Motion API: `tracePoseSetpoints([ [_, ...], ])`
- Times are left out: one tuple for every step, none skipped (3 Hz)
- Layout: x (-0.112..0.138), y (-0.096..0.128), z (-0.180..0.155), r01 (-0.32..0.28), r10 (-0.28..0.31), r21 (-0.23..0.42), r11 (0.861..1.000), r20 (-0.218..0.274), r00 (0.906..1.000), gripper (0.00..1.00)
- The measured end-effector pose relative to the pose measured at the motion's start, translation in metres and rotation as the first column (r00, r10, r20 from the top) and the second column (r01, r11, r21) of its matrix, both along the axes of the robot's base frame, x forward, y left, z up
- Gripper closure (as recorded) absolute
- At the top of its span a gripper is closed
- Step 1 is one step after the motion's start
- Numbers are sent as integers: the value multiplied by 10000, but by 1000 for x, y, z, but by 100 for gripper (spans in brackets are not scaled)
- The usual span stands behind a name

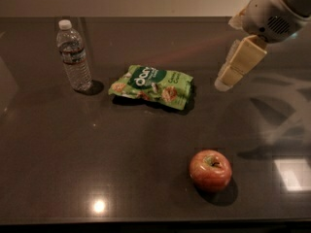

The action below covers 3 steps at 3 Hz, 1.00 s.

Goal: Move water bottle near apple

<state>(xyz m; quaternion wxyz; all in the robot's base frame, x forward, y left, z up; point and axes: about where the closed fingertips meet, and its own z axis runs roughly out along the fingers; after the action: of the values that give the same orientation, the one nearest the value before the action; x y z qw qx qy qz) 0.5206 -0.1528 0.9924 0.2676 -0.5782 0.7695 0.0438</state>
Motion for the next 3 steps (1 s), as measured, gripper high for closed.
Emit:
tracePoseSetpoints([
  [33,36,2,-167,142,976,9951,268,9995,0],
  [53,74,3,-306,228,1855,9822,443,9988,0],
  [72,111,5,-387,225,2711,9618,625,9978,0],
])
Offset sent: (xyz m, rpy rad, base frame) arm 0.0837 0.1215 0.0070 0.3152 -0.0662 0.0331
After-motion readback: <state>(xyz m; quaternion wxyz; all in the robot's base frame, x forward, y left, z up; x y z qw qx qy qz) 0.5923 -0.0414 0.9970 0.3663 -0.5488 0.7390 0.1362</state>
